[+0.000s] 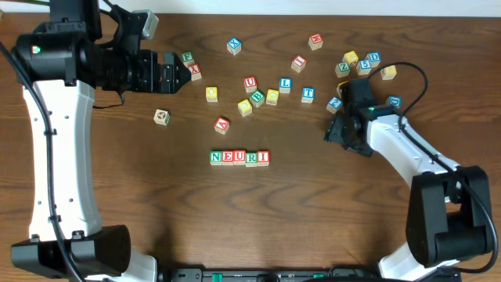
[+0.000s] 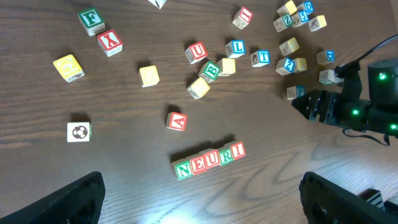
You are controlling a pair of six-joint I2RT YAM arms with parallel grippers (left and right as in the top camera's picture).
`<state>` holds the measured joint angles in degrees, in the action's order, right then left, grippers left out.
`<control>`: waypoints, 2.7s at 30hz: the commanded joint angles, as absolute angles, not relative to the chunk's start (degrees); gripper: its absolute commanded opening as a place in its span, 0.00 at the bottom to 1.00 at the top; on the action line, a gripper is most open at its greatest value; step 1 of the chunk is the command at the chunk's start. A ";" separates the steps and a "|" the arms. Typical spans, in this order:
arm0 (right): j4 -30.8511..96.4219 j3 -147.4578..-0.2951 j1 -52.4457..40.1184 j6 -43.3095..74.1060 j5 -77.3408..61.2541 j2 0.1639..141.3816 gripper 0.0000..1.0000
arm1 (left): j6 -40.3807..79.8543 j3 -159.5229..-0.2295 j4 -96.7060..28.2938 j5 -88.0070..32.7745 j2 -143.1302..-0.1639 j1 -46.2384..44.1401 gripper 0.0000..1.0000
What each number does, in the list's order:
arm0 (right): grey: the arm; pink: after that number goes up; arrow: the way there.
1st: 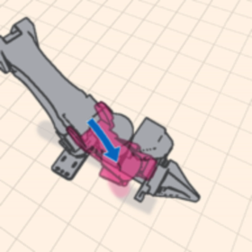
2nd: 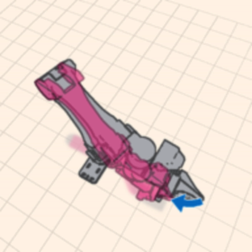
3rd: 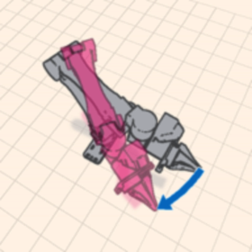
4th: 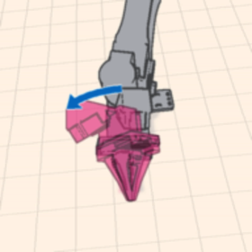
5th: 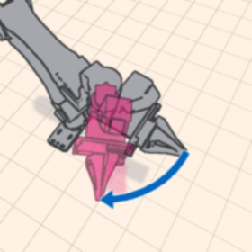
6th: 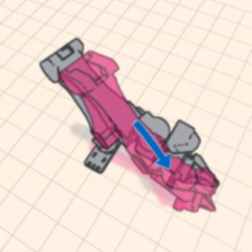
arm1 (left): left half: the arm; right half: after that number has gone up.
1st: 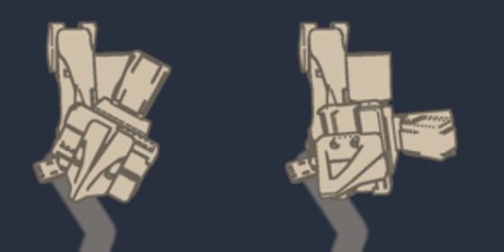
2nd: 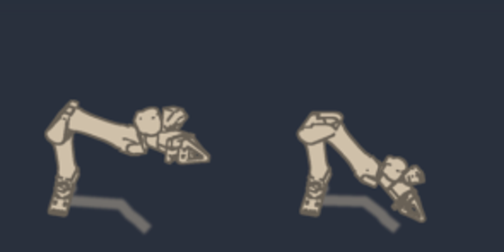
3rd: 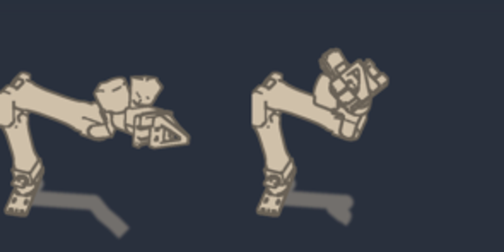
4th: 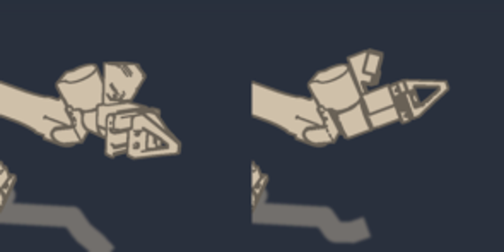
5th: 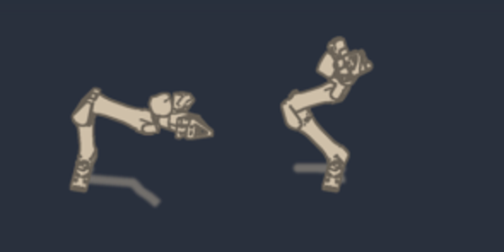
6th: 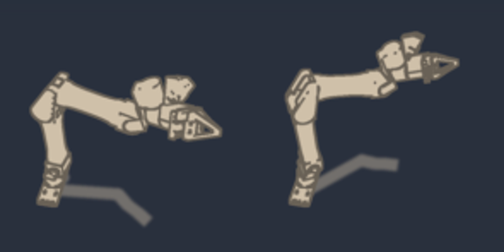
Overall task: Spell out NEURIPS
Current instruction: 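Lower the open right gripper around the blue P block, then close the right gripper on the blue P block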
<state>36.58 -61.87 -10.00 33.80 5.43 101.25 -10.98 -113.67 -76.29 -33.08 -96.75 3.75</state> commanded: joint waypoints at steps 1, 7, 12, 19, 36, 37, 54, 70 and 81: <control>35.57 -61.80 -8.60 31.99 3.46 101.27 0.75 | -11.79 -114.56 -76.47 -33.63 -96.27 3.95 0.98; 33.87 -62.48 -6.76 27.05 -1.32 101.27 0.75 | -11.79 -114.56 -76.47 -33.63 -96.27 3.95 0.98; 35.09 -63.92 -5.82 24.67 -2.68 101.27 0.75 | -11.81 -114.56 -76.47 -33.63 -96.27 3.95 0.98; 38.46 -66.83 -5.82 20.88 -3.57 101.41 0.74 | -11.79 -114.56 -76.47 -33.63 -96.27 3.95 0.98; 49.69 -79.09 -5.67 20.82 -3.16 114.10 0.70 | -11.79 -114.56 -76.47 -33.63 -96.27 3.95 0.98; 49.28 -79.35 -5.67 21.02 -3.09 114.24 0.70 | -11.79 -114.56 -76.47 -33.63 -96.27 3.95 0.98; 45.63 -79.61 -5.78 20.93 -0.78 114.26 0.50 | -11.79 -114.56 -76.47 -33.63 -96.27 3.95 0.98; 45.95 -79.53 -7.46 22.39 0.08 114.50 0.49 | -11.79 -114.56 -76.47 -33.63 -96.27 3.95 0.98; 46.61 -79.35 -7.60 22.94 0.16 114.50 0.42 | -11.79 -114.56 -76.47 -33.63 -96.27 3.95 0.98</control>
<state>46.35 -78.70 -7.20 22.13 -0.43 114.41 -10.98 -113.67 -76.31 -33.10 -96.75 3.75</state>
